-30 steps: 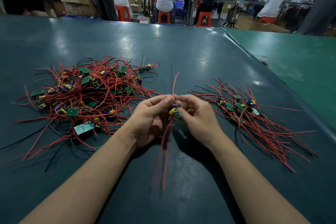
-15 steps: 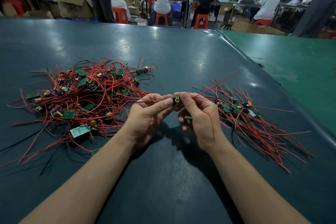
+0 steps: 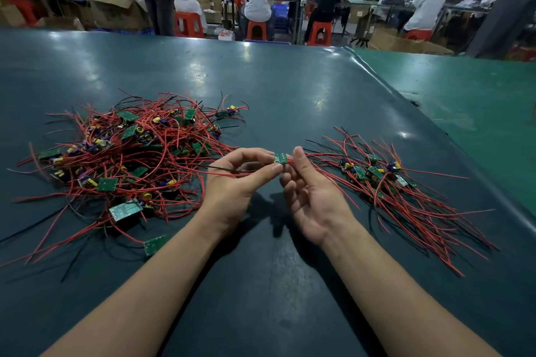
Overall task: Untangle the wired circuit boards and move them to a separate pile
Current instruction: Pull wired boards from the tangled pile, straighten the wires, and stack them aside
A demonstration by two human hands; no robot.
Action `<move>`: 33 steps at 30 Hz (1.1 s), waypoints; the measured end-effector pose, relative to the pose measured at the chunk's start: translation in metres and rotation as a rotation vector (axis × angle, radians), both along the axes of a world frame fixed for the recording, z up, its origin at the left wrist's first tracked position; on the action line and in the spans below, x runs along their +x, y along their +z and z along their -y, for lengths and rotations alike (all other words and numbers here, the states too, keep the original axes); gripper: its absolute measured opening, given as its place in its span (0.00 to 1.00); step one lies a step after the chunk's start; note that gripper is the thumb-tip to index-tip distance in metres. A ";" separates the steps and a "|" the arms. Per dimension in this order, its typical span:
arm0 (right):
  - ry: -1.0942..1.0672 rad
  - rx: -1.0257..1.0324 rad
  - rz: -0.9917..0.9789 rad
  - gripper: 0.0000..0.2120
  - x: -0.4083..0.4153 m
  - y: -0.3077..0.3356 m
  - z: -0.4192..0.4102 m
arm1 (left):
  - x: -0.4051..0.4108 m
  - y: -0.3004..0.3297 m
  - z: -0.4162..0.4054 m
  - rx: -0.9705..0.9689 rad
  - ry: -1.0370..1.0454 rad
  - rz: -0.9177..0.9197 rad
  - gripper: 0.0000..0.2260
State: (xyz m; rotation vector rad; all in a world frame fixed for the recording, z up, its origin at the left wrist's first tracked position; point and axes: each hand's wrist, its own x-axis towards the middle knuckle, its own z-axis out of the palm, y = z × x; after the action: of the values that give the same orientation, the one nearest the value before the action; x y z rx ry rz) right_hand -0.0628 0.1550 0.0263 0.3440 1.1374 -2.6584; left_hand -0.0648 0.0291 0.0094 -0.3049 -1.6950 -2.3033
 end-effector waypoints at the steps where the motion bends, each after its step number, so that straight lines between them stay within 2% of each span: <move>1: -0.010 -0.037 0.017 0.08 -0.001 0.001 -0.001 | 0.000 0.000 0.000 -0.028 0.023 -0.015 0.08; 6: -0.042 -0.241 0.054 0.08 -0.002 0.003 -0.002 | 0.000 0.000 -0.001 -0.151 0.110 -0.060 0.09; 12: -0.057 -0.185 0.051 0.04 -0.003 0.001 -0.001 | 0.002 0.001 -0.003 -0.226 0.158 -0.081 0.13; 14: -0.064 -0.089 0.001 0.03 -0.003 0.000 -0.001 | 0.003 0.002 -0.003 -0.233 0.155 -0.077 0.14; 17: -0.153 0.221 -0.127 0.04 -0.007 -0.003 -0.003 | 0.003 0.003 -0.003 -0.242 0.157 -0.071 0.16; 20: -0.275 0.306 -0.178 0.06 -0.012 0.000 -0.009 | 0.003 0.003 -0.003 -0.207 0.176 -0.073 0.17; 27: -0.514 0.216 -0.190 0.06 -0.023 0.005 -0.035 | 0.001 0.003 -0.002 -0.188 0.224 -0.090 0.14; 33: -0.639 0.055 -0.123 0.13 -0.024 0.005 -0.047 | -0.003 0.006 0.005 -0.070 0.326 -0.082 0.13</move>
State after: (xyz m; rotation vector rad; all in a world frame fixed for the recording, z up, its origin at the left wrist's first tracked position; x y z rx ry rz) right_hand -0.0870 0.2018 0.0312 0.6576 1.3128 -3.2317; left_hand -0.0681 0.0245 0.0149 -0.1230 -1.6491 -1.9746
